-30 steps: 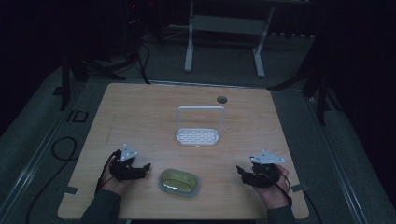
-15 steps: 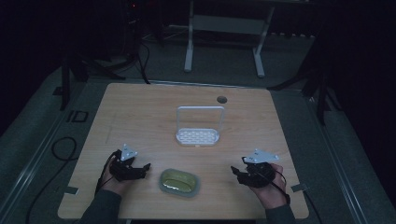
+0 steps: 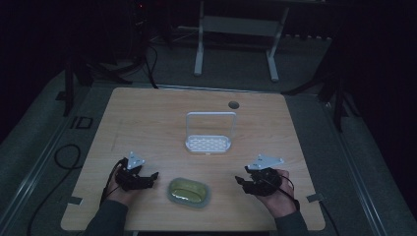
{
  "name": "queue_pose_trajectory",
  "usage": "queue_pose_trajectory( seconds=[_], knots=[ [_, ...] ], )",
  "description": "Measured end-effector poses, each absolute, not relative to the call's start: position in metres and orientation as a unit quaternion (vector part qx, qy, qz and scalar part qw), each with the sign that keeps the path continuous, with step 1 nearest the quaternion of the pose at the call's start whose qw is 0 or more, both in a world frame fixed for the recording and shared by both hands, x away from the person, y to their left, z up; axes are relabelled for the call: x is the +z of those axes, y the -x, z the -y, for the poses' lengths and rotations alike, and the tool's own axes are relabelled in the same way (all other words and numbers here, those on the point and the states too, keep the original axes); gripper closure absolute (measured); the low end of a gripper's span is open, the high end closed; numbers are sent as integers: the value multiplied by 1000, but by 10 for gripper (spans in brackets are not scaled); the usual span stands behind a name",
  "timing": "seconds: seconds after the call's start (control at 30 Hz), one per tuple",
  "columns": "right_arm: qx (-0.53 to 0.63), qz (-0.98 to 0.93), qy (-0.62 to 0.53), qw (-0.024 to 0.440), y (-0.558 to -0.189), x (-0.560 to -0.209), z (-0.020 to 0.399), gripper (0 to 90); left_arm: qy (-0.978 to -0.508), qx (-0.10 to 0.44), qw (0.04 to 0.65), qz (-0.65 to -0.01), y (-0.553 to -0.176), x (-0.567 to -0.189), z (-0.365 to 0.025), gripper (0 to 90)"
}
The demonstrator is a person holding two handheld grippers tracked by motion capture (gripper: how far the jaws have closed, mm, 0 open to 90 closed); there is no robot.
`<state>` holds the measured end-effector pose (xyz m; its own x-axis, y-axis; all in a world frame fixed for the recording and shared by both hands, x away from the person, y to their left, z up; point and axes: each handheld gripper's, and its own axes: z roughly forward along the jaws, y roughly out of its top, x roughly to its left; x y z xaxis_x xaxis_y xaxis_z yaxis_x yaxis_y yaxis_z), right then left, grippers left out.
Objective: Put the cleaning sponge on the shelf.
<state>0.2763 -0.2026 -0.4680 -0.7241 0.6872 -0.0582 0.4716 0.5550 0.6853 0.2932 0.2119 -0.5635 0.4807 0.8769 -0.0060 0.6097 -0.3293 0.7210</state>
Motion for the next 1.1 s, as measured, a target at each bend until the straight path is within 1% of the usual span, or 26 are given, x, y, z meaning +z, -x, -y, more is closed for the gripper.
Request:
queue_pose_trajectory(
  seconds=[0.8, 0.93, 1.1],
  knots=[
    [312, -899, -274, 141, -282, -460, 161, 479, -790, 197, 338, -471, -293, -563, -212, 194],
    [311, -904, -264, 132, -283, -461, 155, 494, -790, 197, 338, -471, -293, -563, -211, 194],
    [313, -908, -251, 122, -281, -463, 148, 534, -790, 197, 338, -471, -293, -563, -211, 193]
  ],
)
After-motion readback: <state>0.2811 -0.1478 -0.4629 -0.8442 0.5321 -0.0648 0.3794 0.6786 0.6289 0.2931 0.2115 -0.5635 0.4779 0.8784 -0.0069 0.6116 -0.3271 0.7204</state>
